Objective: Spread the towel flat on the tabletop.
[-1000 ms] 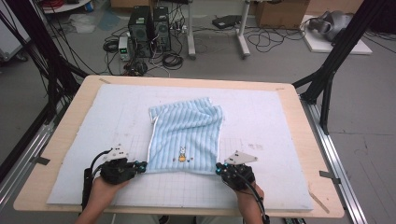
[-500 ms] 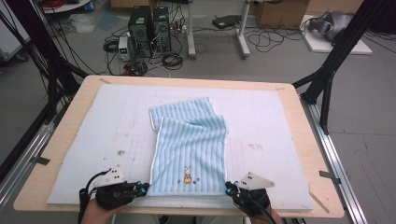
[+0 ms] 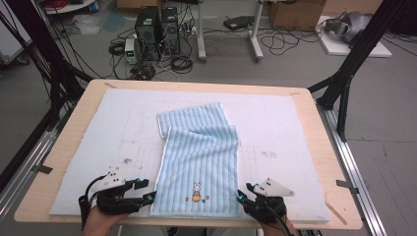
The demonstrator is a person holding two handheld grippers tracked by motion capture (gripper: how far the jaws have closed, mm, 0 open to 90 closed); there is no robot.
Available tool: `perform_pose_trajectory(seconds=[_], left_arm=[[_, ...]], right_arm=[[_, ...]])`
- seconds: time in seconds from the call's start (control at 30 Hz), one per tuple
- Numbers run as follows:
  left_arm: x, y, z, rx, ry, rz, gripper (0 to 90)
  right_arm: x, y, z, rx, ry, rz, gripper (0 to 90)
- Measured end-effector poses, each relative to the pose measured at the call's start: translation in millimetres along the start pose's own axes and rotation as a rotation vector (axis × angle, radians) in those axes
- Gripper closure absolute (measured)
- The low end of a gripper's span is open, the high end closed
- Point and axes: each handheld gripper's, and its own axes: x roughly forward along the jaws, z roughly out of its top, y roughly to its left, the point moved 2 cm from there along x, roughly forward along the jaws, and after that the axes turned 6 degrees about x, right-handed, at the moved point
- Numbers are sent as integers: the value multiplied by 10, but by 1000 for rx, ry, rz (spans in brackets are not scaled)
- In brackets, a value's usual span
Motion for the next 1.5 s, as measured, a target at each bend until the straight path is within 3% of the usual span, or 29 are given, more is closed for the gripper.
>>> perform_pose_trajectory(seconds=[0.07, 0.17, 0.27, 0.33, 0.5, 0.63, 0.7, 0.77, 0.8, 1.07, 1.27, 1.5], left_arm=[[66, 63, 83, -5, -1, 18, 405], [188, 159, 196, -13, 3, 49, 397], [317, 253, 276, -25, 14, 95, 391], [397, 298, 307, -32, 19, 110, 401], [566, 390, 298, -44, 73, 152, 424], [680, 364, 247, -22, 166, 162, 566], [687, 317, 228, 19, 171, 206, 645], [661, 296, 207, 17, 172, 170, 832], [647, 278, 192, 25, 169, 169, 868], [432, 156, 41, -40, 147, 83, 876], [252, 32, -46, -36, 148, 16, 876], [137, -82, -144, -28, 140, -10, 875]], right_arm=[[80, -19, 57, 16, -24, -35, 518], [226, -76, 147, 60, -27, -43, 464], [370, -130, 224, 95, -14, -13, 504], [445, -126, 250, 60, -4, -42, 530], [576, -164, 254, 110, 50, -67, 515], [616, -160, 239, 105, 81, -70, 627], [610, -167, 237, 117, 80, -56, 725], [602, -160, 233, 126, 86, -27, 843], [597, -143, 230, 117, 89, -22, 858], [435, -48, 131, 81, 101, 33, 864], [246, 14, 53, 73, 95, 58, 863], [99, 122, -45, 55, 100, 73, 863]])
